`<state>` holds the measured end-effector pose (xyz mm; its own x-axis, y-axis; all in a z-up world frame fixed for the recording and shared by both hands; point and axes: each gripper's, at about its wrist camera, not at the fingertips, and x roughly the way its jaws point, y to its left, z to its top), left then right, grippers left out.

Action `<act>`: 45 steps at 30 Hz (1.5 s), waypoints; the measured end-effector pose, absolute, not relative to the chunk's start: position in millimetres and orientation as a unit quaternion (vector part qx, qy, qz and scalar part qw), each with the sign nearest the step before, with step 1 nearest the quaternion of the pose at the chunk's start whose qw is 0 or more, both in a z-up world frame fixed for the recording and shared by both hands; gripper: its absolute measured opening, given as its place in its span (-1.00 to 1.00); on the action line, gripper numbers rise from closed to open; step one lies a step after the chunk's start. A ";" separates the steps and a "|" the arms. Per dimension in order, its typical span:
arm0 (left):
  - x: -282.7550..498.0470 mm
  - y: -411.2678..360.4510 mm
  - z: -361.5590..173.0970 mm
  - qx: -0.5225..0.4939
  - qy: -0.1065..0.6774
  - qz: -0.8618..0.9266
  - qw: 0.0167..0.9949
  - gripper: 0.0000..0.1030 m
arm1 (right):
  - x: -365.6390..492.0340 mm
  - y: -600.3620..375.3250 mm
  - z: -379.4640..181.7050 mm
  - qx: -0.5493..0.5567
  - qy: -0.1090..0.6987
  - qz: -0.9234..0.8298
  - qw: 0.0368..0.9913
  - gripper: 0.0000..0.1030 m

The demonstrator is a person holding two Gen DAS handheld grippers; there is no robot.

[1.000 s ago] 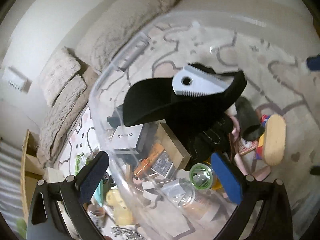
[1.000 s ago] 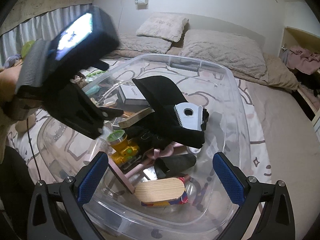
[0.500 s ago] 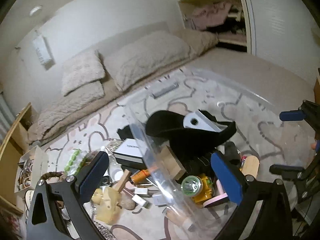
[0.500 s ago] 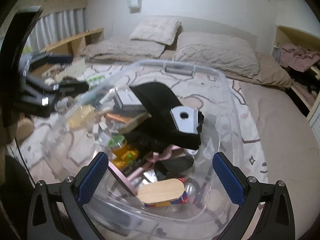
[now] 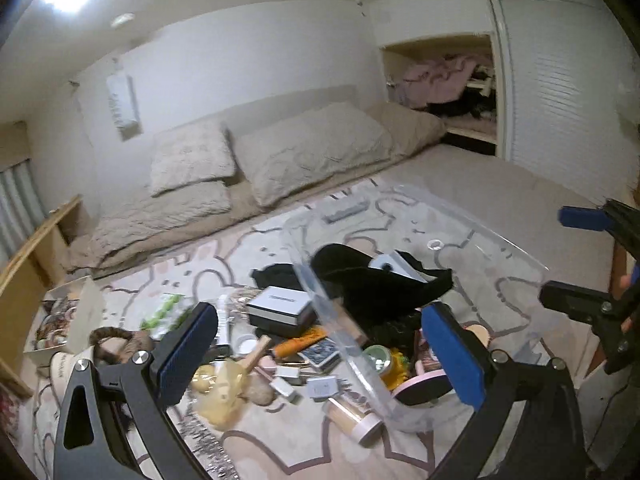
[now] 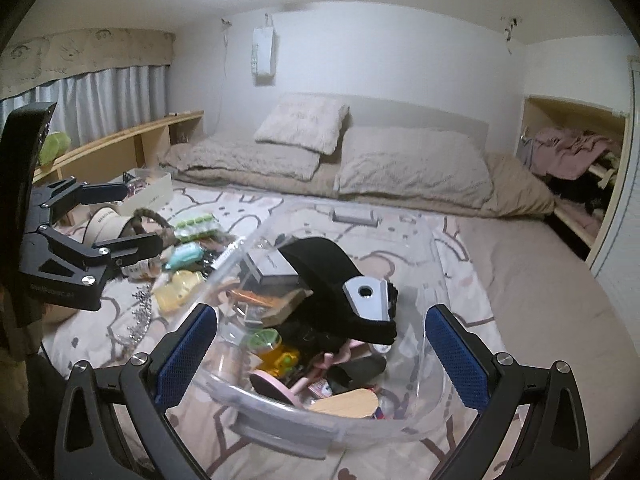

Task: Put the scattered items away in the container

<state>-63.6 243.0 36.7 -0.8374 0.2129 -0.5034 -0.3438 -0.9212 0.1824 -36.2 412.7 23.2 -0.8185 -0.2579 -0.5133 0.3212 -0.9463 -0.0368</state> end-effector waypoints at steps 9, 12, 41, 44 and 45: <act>-28.1 221.5 38.9 -0.226 0.115 0.956 0.150 0.99 | 2.9 393.9 37.4 0.223 0.064 -0.964 0.133 1.00; -20.0 213.7 37.4 -0.229 0.104 0.955 0.156 0.99 | 16.5 385.1 37.5 0.208 0.076 -0.968 0.121 1.00; 25.6 182.5 -5.8 -0.238 0.067 0.958 0.147 1.00 | 67.1 375.1 3.2 0.196 0.057 -0.976 0.082 1.00; 25.1 182.5 -9.6 -0.242 0.069 0.957 0.146 1.00 | 66.0 373.3 -3.8 0.202 0.060 -0.974 0.079 1.00; 25.4 182.6 -10.1 -0.242 0.071 0.957 0.145 1.00 | 66.0 372.6 -5.5 0.203 0.059 -0.974 0.078 1.00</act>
